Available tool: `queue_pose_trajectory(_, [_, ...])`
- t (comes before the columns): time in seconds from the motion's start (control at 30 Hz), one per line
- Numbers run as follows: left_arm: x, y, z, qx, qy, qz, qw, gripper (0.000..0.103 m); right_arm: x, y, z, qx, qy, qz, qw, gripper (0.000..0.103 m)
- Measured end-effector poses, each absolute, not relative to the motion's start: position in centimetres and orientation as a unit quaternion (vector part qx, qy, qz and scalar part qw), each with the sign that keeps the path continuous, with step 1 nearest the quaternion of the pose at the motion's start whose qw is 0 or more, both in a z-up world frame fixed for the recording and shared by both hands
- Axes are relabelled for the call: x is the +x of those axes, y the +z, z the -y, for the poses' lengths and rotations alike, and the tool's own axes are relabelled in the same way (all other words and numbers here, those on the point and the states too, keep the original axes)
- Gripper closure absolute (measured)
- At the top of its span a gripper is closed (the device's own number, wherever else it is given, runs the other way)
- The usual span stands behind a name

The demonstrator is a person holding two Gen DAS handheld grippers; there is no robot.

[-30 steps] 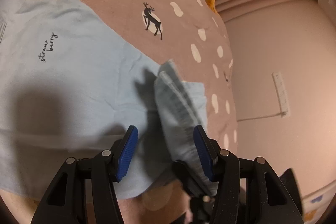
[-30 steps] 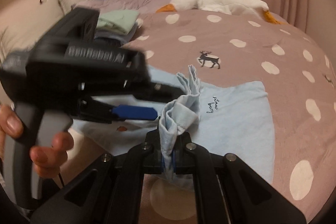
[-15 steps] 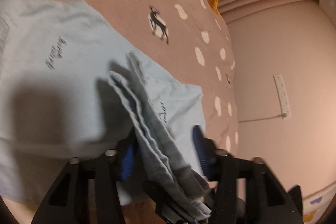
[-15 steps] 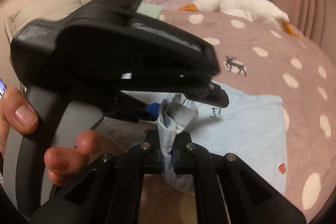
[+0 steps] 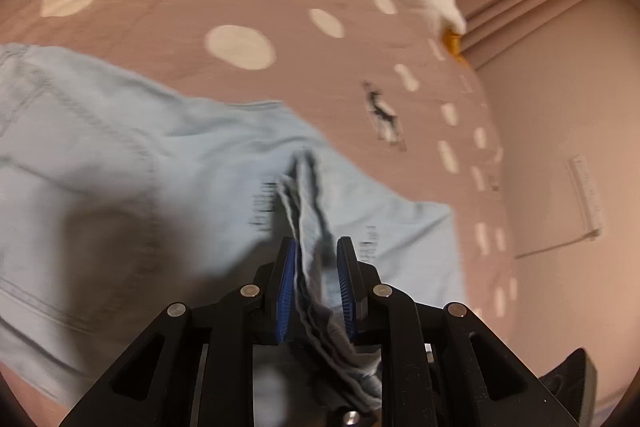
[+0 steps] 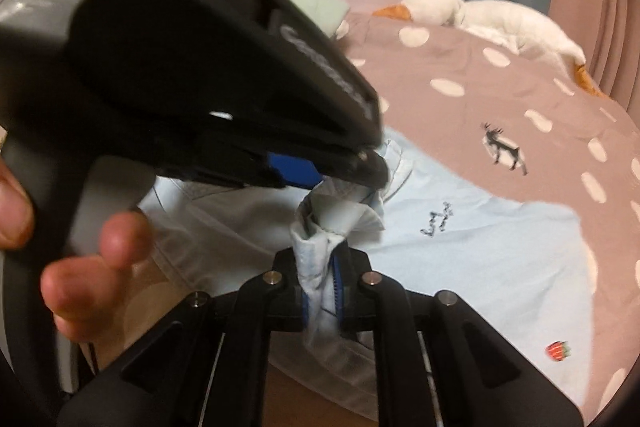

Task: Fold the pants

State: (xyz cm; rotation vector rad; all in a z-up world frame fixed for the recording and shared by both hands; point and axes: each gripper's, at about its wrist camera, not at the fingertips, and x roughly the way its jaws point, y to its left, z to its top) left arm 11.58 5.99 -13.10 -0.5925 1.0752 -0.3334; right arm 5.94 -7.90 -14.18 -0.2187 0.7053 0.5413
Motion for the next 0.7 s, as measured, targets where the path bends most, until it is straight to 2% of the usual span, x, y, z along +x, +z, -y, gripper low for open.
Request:
queue_pose_trajectory(0.1, [11.3,-13.8,-6.7,-0.275,-0.145,-0.510,0.802,0.084,6.1,-15.4,7.4,-0.110,0.272,-0.369,0.882,0.082])
queue_pose_trajectory(0.2, [10.9,-13.0,-7.3,-0.277,-0.144,-0.501,0.807,0.084,4.9,-15.1,7.9,-0.104,0.310,-0.382,0.864,0.058])
queue_pose_trajectory(0.37, [10.8,-10.5,-6.0,-0.264,-0.164,-0.479,0.821,0.084,2.7,-12.8,11.1,-0.062,0.366,-0.379,0.848,0.063])
queue_pose_trajectory(0.47, [10.5,-9.8,-3.8,-0.251,-0.194,-0.479,0.818,0.084,3.7,-10.8,14.7,-0.010,0.319,-0.372,0.872,0.065])
queue_pose_trajectory(0.53, [10.2,-10.0,-1.8,-0.237,-0.211,-0.485,0.815,0.084,4.6,-10.2,17.0,0.005,0.267,-0.368,0.891,0.078])
queue_pose_trajectory(0.6, [9.9,-10.9,0.4,-0.206,-0.203,-0.495,0.819,0.084,5.6,-10.5,19.2,0.008,0.212,-0.377,0.902,0.087])
queue_pose_trajectory(0.7, [9.6,-12.9,1.1,-0.171,-0.149,-0.510,0.830,0.084,6.4,-12.3,20.5,-0.036,0.157,-0.402,0.901,0.090])
